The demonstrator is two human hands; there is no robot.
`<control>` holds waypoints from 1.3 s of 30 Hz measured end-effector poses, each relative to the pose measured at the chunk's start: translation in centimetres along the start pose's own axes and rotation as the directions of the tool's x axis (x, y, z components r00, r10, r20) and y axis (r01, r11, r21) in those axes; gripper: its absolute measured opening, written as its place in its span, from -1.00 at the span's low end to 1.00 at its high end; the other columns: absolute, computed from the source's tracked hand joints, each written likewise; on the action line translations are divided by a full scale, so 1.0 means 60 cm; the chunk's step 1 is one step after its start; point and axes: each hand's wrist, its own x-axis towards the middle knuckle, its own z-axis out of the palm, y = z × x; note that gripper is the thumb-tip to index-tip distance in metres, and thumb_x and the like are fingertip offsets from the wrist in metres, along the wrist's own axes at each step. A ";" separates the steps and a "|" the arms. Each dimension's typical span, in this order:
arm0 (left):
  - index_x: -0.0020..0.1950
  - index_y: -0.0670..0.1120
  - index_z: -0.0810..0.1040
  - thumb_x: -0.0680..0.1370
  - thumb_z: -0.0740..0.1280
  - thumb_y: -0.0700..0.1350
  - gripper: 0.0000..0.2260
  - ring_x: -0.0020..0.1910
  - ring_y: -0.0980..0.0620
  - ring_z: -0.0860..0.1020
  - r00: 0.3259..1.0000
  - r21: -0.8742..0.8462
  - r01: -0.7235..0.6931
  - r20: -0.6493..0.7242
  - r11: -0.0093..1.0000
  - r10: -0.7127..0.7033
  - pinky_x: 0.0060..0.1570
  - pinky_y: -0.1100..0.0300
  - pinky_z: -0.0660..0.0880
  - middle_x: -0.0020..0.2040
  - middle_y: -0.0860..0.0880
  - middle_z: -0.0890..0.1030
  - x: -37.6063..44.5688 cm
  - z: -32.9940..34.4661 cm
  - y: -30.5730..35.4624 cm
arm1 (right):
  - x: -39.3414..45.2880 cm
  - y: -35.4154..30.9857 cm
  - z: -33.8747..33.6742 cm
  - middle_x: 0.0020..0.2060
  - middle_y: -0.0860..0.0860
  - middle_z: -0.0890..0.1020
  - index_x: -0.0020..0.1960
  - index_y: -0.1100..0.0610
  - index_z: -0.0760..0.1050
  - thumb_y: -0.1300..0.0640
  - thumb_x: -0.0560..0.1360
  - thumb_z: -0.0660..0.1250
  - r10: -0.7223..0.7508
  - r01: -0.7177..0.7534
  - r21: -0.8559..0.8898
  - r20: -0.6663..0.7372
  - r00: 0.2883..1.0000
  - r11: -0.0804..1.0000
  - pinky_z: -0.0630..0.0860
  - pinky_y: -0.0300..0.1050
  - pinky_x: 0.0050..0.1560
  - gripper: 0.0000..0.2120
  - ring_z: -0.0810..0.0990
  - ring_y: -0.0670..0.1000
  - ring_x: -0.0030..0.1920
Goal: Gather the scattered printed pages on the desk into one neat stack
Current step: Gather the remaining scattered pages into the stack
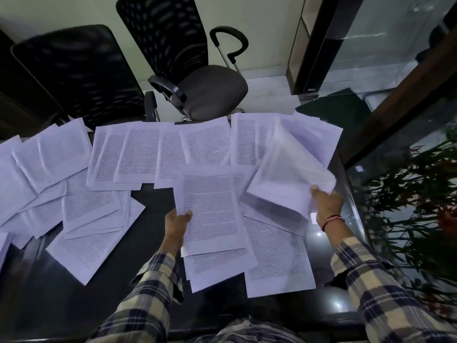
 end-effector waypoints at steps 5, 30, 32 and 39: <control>0.11 -0.15 0.63 0.62 0.39 -0.28 -0.90 -0.03 -0.10 0.69 0.996 -0.012 0.033 0.080 0.999 -0.032 -0.11 0.09 0.60 -0.05 -0.03 0.72 -0.007 0.045 -0.012 | 0.022 0.014 -0.028 0.04 0.15 0.70 0.09 0.29 0.65 0.32 0.43 0.53 0.092 -0.088 -0.030 0.129 0.987 0.996 0.60 0.05 0.11 -0.76 0.66 0.08 -0.09; 0.23 -0.20 0.64 0.51 0.48 -0.36 -0.70 0.08 -0.19 0.72 0.920 0.117 0.142 0.351 0.983 -0.175 0.12 -0.12 0.64 0.19 -0.21 0.70 0.020 0.107 -0.010 | -0.029 0.080 0.015 -0.32 0.00 0.55 -0.26 0.07 0.46 -0.26 0.48 0.41 -0.073 0.319 -0.649 0.377 0.923 0.691 0.41 -0.09 -0.14 -0.58 0.58 0.10 -0.20; 0.32 -0.25 0.59 0.56 0.43 -0.32 -0.67 0.19 -0.28 0.67 0.904 0.008 0.206 0.381 0.978 -0.194 0.20 -0.21 0.60 0.23 -0.24 0.68 0.025 0.079 -0.007 | 0.003 0.078 0.006 0.12 0.19 0.58 0.14 0.12 0.53 -0.28 0.45 0.41 -0.107 0.257 -0.788 0.238 0.965 0.560 0.44 0.11 0.16 -0.49 0.51 0.28 0.22; 0.33 -0.22 0.57 0.67 0.22 -0.30 -0.74 0.15 -0.20 0.66 0.912 -0.268 0.252 0.386 0.930 -0.136 0.08 -0.10 0.65 0.21 -0.16 0.69 0.045 0.010 0.015 | -0.012 0.107 0.019 0.63 0.19 -0.17 0.62 -0.20 0.02 -0.49 0.38 0.33 0.192 0.250 -0.929 0.307 0.932 0.271 -0.08 0.45 0.50 -0.05 -0.19 0.35 0.60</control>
